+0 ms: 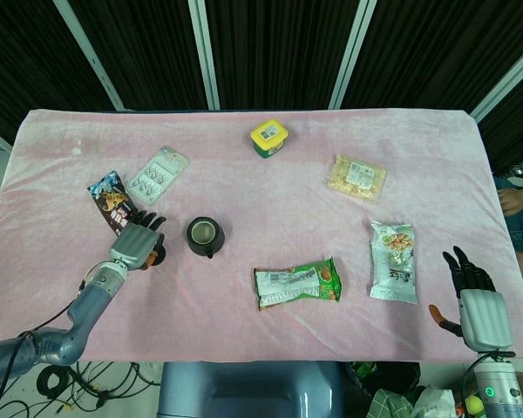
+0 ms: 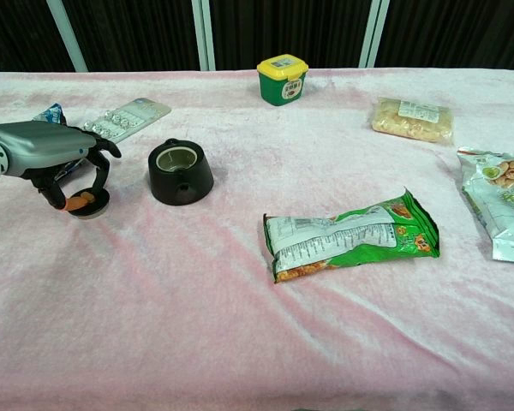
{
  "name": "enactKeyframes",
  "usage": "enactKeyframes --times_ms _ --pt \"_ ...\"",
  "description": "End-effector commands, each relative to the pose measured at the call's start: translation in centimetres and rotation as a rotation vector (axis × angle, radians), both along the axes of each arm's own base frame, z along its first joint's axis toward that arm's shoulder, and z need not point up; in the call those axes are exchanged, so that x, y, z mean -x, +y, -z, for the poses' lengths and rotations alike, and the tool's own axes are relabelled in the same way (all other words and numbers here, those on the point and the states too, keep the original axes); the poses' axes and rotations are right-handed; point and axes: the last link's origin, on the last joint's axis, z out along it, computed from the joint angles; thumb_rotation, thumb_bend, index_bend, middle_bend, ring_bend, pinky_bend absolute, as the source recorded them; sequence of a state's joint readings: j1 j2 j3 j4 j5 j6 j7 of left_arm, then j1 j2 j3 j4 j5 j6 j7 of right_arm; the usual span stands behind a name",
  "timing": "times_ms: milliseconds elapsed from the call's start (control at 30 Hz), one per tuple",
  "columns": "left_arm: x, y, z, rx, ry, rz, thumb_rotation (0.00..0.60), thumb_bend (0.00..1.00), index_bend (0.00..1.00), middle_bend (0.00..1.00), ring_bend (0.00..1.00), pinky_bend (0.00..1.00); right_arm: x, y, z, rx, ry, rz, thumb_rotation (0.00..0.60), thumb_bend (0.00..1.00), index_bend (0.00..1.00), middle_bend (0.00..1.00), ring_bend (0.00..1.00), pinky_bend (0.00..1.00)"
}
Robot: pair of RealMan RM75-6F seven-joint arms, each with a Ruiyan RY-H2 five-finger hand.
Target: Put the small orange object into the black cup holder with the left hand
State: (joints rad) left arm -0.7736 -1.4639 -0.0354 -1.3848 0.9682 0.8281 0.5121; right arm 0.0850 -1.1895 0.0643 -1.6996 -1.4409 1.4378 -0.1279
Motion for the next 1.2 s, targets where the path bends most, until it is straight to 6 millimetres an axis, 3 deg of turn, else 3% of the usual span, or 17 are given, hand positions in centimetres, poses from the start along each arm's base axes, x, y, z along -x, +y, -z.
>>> enactKeyframes --times_ms 33,1200 --pt "-0.08 0.01 0.06 0.001 -0.003 0.001 0.6 0.41 0.54 0.09 0.0 0.0 0.0 0.0 0.0 -0.001 0.0 0.0 0.6 0.16 0.05 0.02 0.13 0.16" --pt "-0.22 0.24 0.17 -0.014 -0.016 0.002 0.6 0.46 0.56 0.1 0.0 0.0 0.08 0.08 -0.13 -0.003 0.006 -0.002 0.6 0.16 0.05 0.02 0.13 0.16"
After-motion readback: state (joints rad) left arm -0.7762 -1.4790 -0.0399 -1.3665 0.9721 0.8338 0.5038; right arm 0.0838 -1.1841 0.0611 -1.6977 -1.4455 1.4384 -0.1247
